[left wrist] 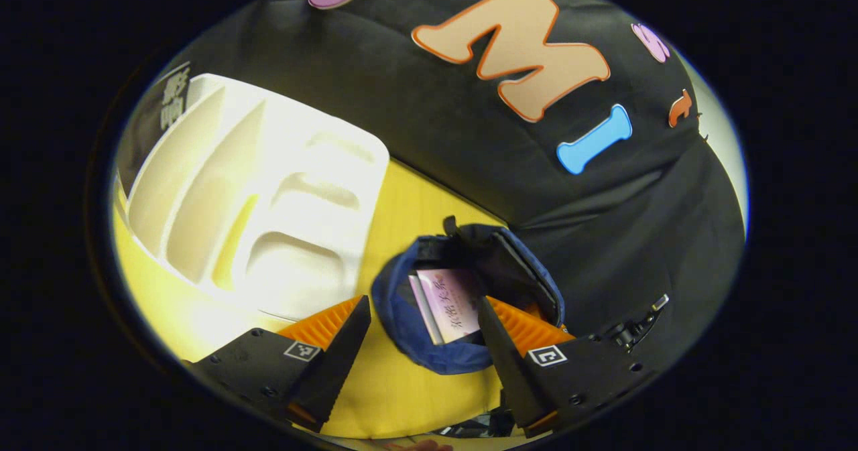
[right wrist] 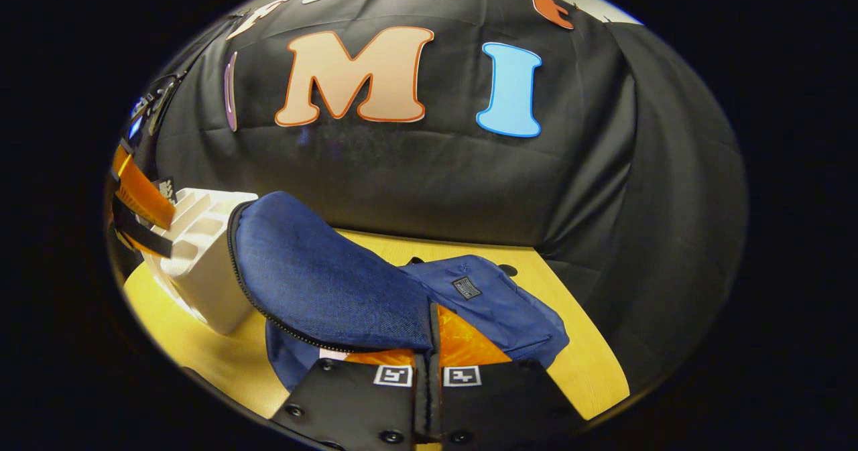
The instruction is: Open the schoolbag, grab two books from the bookshelf and put them into the schoolbag.
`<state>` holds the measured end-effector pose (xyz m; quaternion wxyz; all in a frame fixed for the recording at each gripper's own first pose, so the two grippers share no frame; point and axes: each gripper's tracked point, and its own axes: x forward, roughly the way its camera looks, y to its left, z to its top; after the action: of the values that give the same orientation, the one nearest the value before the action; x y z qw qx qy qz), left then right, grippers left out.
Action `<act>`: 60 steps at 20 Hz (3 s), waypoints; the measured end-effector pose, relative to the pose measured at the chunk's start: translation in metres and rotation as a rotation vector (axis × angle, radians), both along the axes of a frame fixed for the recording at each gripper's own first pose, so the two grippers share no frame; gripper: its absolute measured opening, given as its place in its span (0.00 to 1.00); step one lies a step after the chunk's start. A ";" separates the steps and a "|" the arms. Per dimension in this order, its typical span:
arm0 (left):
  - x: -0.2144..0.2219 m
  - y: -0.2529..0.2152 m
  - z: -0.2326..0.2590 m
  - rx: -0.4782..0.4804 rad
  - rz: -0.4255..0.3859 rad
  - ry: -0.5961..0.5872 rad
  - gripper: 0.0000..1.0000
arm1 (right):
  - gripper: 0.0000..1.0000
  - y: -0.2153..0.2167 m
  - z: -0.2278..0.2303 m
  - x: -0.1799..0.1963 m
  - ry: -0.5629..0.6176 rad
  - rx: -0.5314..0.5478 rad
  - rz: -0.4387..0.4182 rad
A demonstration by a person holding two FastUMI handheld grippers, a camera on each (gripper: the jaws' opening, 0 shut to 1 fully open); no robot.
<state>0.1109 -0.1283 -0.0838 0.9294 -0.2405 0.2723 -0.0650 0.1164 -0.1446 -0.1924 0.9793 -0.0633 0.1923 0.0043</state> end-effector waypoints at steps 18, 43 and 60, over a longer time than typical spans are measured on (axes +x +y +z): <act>-0.028 0.310 0.109 0.268 0.402 0.044 0.95 | 0.05 0.006 -0.011 -0.001 0.020 -0.058 -0.068; 0.032 0.334 -0.010 0.366 0.176 0.560 0.54 | 0.03 0.009 -0.019 0.001 0.059 -0.052 -0.076; 0.012 0.325 -0.001 0.341 0.173 0.623 0.39 | 0.03 0.010 -0.022 -0.004 0.063 -0.062 -0.068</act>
<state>0.1234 0.1967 -0.0843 0.8307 -0.1124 0.5280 0.1364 0.1128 -0.1341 -0.2142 0.9699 -0.0871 0.2250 -0.0329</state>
